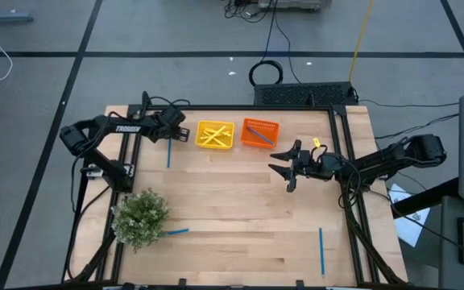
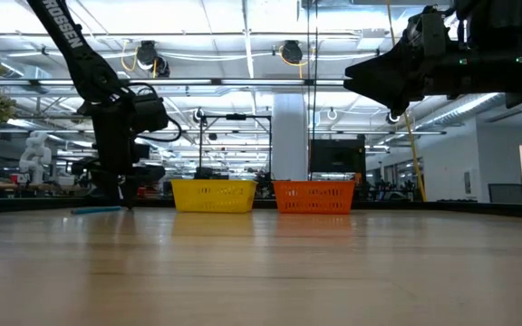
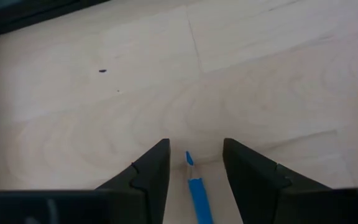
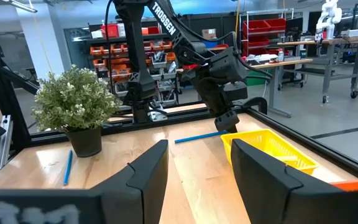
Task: Sort pens & pencils
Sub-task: Put the top left blue pencil into the orange bin
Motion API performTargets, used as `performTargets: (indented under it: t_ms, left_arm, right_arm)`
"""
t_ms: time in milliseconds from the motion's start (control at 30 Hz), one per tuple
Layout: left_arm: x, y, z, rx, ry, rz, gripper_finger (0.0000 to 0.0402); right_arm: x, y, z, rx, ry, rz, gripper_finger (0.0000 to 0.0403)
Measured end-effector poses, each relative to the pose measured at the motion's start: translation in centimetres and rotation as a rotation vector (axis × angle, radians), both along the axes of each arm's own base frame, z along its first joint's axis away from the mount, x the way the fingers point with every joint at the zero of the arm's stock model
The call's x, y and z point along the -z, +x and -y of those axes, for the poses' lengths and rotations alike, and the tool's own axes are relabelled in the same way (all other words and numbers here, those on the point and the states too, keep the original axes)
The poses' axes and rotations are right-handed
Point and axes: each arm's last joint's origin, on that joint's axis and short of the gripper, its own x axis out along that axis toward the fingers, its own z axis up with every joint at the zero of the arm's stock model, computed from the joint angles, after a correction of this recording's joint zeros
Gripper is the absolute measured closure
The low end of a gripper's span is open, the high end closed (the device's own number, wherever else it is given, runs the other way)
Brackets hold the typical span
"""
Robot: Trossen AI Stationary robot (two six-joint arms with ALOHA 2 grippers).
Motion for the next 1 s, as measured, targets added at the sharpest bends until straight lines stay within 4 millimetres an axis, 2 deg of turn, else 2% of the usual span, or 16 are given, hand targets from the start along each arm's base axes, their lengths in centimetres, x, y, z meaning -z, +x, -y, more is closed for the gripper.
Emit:
performTargets:
  t_ms: [400,767,1000]
  left_arm:
    - [0.0,-0.4,0.7,0.025,-0.113,0.004,0.0332]
    - [-1.2,-1.6,2.0,0.021,-0.188,-0.026,0.0339]
    - [-1.4,-1.1,1.5,0.004,-0.125,0.029,0.0339]
  right_arm:
    - [0.0,0.0,0.0,0.0,-0.001,0.0,0.0238]
    - [0.0,0.0,0.0,0.0,-0.001,-0.001,0.0238]
    - [0.0,0.0,0.0,-0.001,0.018,0.002,0.0238]
